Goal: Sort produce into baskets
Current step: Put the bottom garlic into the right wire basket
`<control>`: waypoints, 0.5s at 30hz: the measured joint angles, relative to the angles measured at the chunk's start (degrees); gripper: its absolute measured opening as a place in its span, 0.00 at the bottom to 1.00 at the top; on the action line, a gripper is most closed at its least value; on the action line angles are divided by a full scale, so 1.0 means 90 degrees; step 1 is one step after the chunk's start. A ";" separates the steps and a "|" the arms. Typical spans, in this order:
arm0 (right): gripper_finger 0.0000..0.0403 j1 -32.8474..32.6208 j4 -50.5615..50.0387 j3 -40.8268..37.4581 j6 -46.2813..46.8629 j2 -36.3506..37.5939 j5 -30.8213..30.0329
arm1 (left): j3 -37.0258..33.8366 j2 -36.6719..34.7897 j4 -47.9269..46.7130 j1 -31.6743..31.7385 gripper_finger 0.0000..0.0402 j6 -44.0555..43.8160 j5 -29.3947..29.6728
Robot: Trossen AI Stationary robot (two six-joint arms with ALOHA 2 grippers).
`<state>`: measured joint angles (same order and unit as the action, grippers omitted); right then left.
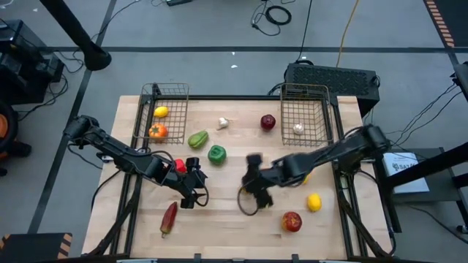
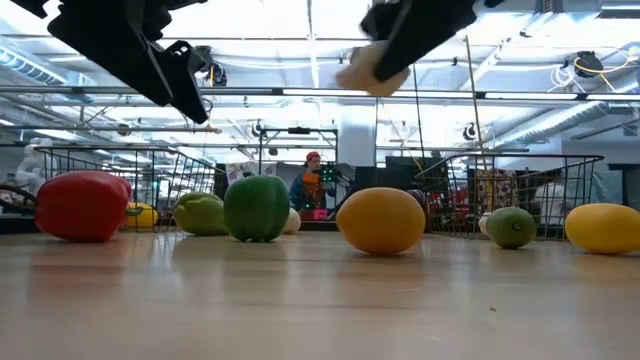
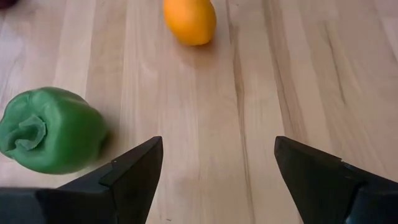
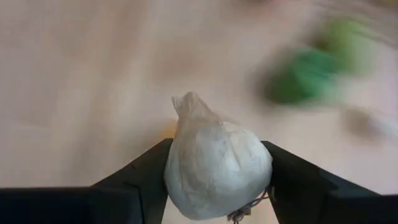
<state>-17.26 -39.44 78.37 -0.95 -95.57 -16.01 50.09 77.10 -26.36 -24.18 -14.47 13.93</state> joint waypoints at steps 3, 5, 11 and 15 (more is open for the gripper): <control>0.54 0.0091 -0.0904 0.0000 0.0021 0.0603 -0.1719 | 0.0000 0.0000 0.0004 -0.0001 0.78 -0.0019 0.0000; 0.54 0.0191 -0.1474 0.0000 0.0104 0.0927 -0.2895 | 0.0000 0.0000 0.0009 -0.0001 0.78 -0.0021 0.0000; 0.54 0.0993 -0.2920 0.0000 0.1666 0.1610 -0.5585 | 0.0000 0.0000 0.0020 0.0004 0.78 -0.0004 0.0000; 0.54 0.1815 -0.4168 -0.0035 0.3681 0.1654 -0.5851 | 0.0000 0.0000 0.0080 0.0004 0.78 0.0029 0.0062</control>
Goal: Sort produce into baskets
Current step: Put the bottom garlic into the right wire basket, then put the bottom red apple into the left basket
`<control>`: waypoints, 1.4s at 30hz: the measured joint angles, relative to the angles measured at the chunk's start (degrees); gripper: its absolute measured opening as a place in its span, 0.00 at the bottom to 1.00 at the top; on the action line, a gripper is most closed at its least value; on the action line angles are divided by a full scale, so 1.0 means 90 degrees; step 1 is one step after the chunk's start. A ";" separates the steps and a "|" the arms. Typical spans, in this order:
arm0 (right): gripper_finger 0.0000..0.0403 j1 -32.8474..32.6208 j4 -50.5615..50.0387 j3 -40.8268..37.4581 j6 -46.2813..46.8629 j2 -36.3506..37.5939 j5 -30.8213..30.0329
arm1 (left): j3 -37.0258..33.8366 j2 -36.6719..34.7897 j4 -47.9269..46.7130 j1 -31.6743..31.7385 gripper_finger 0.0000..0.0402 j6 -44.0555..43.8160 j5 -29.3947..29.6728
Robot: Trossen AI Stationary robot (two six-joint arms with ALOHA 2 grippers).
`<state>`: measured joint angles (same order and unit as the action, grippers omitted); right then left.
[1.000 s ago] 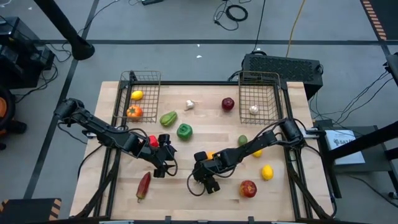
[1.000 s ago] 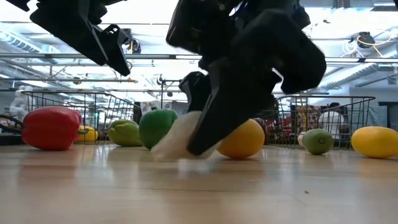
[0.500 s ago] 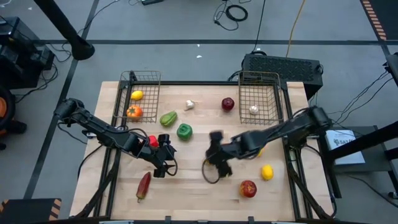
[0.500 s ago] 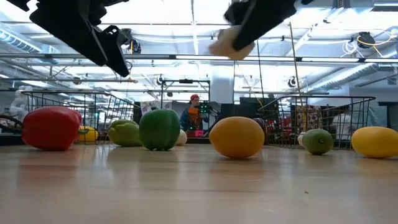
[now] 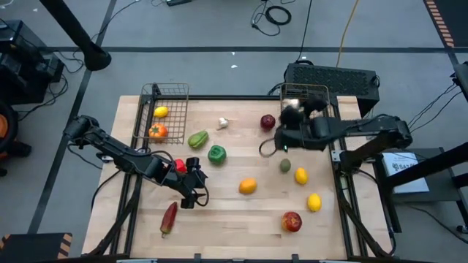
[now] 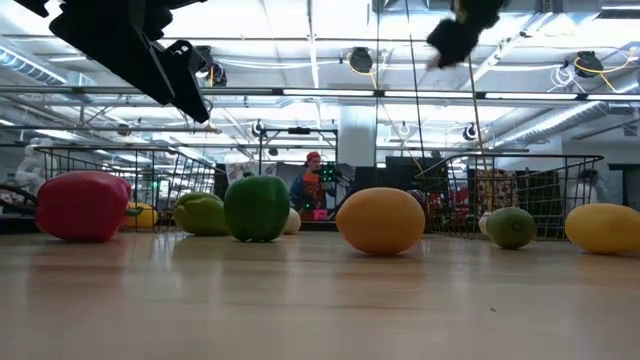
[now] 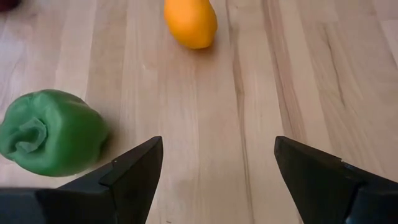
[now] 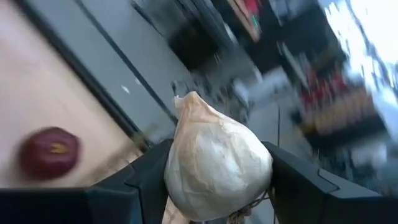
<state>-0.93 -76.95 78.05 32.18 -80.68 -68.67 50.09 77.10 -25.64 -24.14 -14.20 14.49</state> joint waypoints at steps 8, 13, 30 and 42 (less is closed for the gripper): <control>0.55 0.1239 0.0637 -0.1520 0.1022 -0.0009 0.0350 | 0.0000 0.0000 0.1063 0.0007 0.78 0.0299 0.0476; 0.55 0.1591 0.1716 -0.2515 0.1588 -0.0010 0.0343 | 0.0000 0.0097 0.2281 0.0007 0.78 0.0506 0.0635; 0.81 0.1206 0.1889 -0.1937 0.1148 0.0807 0.0887 | -0.0005 0.1639 0.4694 0.0058 0.78 0.1135 0.0201; 0.76 -0.2023 0.2111 -0.1713 0.1862 0.1714 0.3108 | 0.0245 0.1632 0.5102 0.0187 0.78 0.1145 -0.0112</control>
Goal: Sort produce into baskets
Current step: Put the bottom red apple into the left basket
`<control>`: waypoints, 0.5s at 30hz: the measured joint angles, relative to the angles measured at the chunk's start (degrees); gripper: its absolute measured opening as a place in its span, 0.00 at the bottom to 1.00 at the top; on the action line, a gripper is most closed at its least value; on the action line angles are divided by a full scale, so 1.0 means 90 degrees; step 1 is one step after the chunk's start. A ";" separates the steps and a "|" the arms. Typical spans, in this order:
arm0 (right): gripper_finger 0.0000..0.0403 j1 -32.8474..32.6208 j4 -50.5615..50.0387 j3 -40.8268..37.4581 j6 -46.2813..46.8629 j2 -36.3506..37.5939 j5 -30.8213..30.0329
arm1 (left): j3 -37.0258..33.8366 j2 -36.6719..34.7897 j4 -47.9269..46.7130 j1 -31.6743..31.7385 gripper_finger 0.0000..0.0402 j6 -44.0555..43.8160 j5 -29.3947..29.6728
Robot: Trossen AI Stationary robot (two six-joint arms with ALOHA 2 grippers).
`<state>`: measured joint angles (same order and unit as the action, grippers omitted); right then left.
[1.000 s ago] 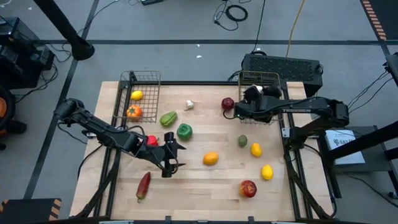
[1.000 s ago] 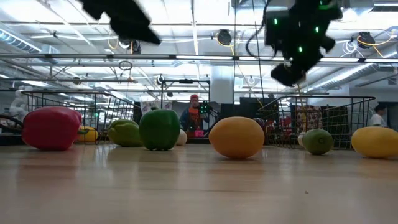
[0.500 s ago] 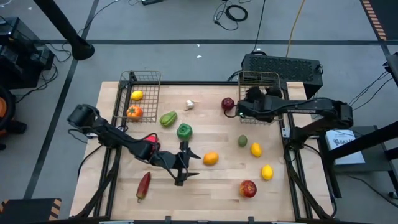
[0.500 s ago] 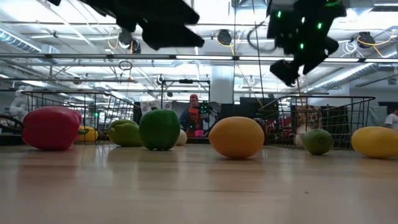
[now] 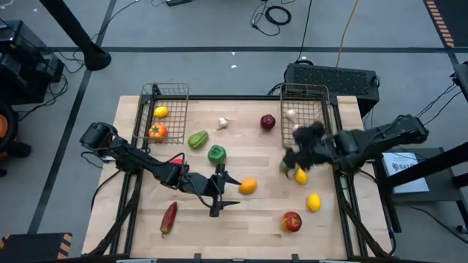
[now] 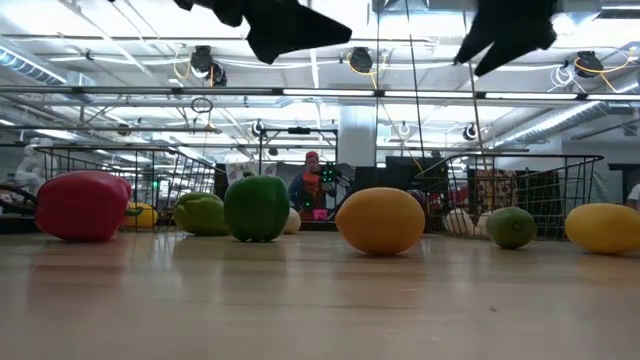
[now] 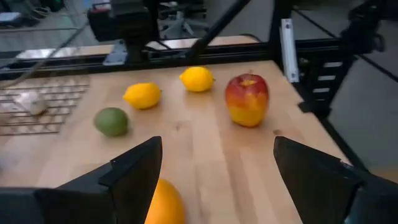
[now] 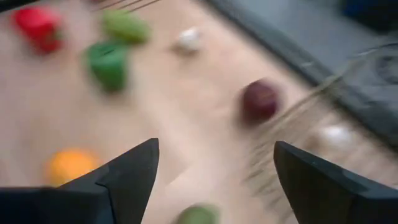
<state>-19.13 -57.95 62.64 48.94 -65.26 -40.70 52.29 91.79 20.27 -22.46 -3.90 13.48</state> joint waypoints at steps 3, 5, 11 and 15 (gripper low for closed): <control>0.74 -0.0964 0.0101 -0.0006 0.0549 -0.0160 0.0240 | 0.0000 0.0002 0.0014 -0.0114 0.78 -0.0012 -0.0017; 0.72 -0.1535 0.0302 -0.0008 0.0754 -0.0296 0.0251 | 0.0000 0.0002 0.0029 -0.0171 0.78 -0.0012 -0.0021; 0.66 -0.2814 0.0728 -0.0008 0.1370 -0.0680 0.0902 | 0.0000 0.0002 0.0041 -0.0311 0.78 -0.0066 -0.0013; 0.62 -0.3464 0.0750 -0.0009 0.2313 -0.0998 0.1446 | 0.0000 0.0002 0.0041 -0.0398 0.78 -0.0184 -0.0015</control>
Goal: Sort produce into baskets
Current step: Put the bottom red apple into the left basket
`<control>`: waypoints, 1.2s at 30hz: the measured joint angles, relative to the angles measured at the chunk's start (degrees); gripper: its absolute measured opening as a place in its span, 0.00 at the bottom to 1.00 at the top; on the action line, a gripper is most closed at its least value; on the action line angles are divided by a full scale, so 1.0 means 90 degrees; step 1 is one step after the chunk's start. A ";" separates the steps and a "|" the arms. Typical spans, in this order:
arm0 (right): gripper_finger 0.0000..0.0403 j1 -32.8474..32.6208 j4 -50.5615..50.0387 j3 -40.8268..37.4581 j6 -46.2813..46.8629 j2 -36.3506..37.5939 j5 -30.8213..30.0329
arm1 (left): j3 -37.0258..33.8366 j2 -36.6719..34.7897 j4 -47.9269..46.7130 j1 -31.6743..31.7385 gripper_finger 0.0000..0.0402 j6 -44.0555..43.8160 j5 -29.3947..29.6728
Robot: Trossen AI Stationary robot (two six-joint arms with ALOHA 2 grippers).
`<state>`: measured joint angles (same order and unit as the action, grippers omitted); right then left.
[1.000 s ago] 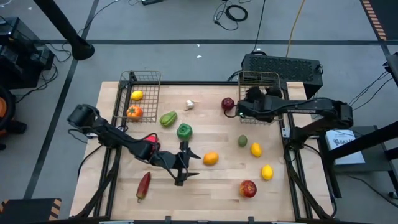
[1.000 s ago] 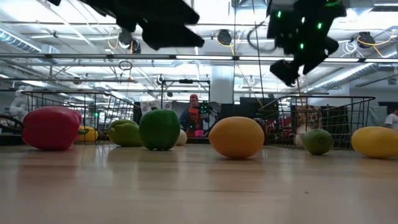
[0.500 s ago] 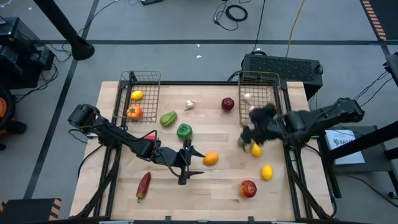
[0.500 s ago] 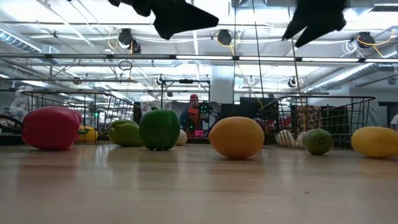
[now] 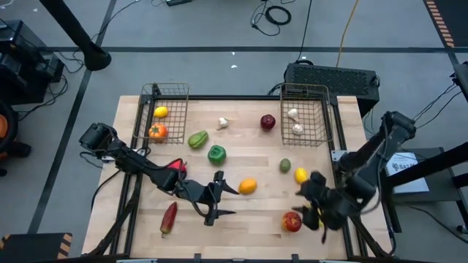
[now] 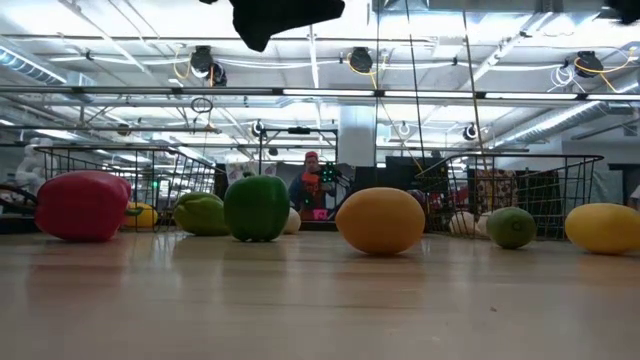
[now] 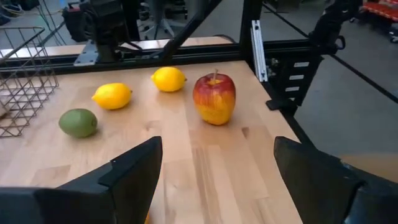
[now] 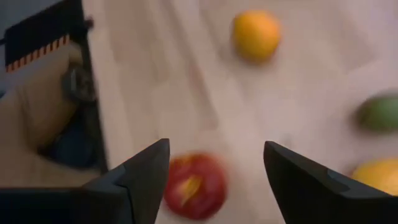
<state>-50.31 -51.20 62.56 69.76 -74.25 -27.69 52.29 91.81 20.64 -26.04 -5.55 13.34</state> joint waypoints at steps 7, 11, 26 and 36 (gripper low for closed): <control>0.51 -0.0777 0.0003 -0.0001 0.1636 -0.0684 0.0912 | 0.0000 0.0000 0.0000 -0.0032 0.78 0.0002 0.0005; 0.44 -0.0935 0.0070 -0.0001 0.2178 -0.1252 0.1572 | 0.0000 0.0000 -0.0002 -0.0032 0.78 0.0002 0.0008; 0.10 -0.0852 0.0436 -0.0006 0.1915 -0.2623 0.1932 | 0.0002 0.0000 -0.0016 0.0009 0.78 0.0050 0.0034; 0.00 -0.0536 0.0722 -0.0006 0.1261 -0.2936 0.1760 | 0.0007 0.0114 -0.0041 0.0046 0.78 0.0055 0.0075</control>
<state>-55.14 -44.70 62.50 81.11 -100.67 -11.84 52.36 92.84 20.28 -25.62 -5.06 14.02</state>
